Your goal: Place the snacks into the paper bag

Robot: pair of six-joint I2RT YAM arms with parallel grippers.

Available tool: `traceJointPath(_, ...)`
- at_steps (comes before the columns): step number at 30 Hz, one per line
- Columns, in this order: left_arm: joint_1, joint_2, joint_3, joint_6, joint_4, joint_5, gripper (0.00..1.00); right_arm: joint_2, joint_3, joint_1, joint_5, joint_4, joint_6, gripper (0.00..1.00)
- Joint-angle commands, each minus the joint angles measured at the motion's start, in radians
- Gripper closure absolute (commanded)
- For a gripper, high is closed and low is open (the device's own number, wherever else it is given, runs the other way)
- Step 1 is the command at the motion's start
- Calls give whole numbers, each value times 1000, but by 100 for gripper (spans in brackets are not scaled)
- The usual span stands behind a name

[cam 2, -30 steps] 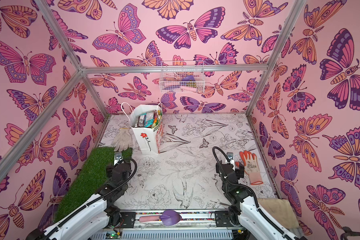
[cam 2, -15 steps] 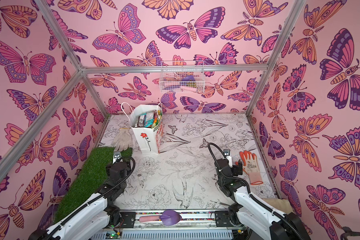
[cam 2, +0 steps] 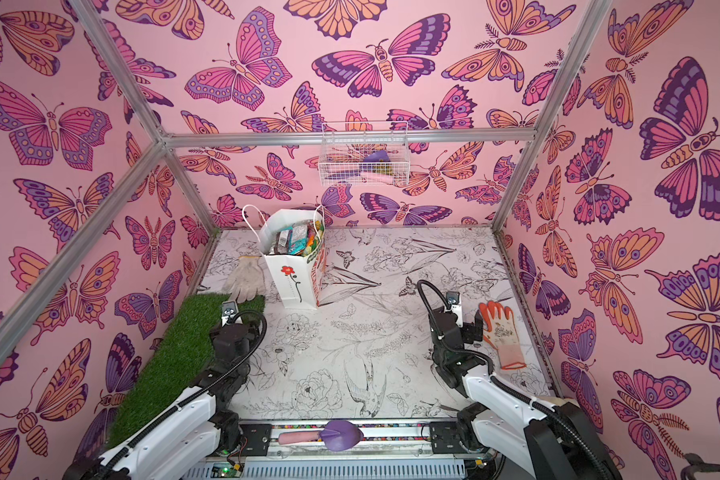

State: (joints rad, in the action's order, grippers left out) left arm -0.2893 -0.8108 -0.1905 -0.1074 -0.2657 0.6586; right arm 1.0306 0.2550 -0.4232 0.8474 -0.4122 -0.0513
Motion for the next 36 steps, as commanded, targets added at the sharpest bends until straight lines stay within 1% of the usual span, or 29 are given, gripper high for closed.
traceJointPath(1, 15, -14, 26, 25, -102, -14, 23, -15, -23, 13, 31, -105, 12, 1)
traceJointPath(3, 21, -29, 28, 26, -126, -17, 23, -17, -40, 22, 36, -147, 9, 1)
traceJointPath(8, 29, -58, 29, 32, -171, -22, 23, -12, -48, 44, 48, -183, -8, 1)
traceJointPath(13, 43, -78, 47, 44, -248, -26, 22, 4, -77, 61, 43, -278, -7, 1)
traceJointPath(18, 59, -110, 48, 46, -290, -34, 22, 64, -52, 73, 41, -308, -3, 1)
traceJointPath(21, 67, -117, 42, 42, -285, -39, 22, 94, -43, 73, 47, -328, 2, 1)
traceJointPath(24, 70, -115, 50, 44, -304, -43, 22, 108, -52, 73, 50, -370, 8, 1)
traceJointPath(29, 78, -121, 62, 44, -339, -42, 22, 134, -43, 73, 54, -389, 14, 1)
traceJointPath(36, 88, -162, 66, 49, -406, -47, 22, 212, -34, 74, 59, -496, 52, 1)
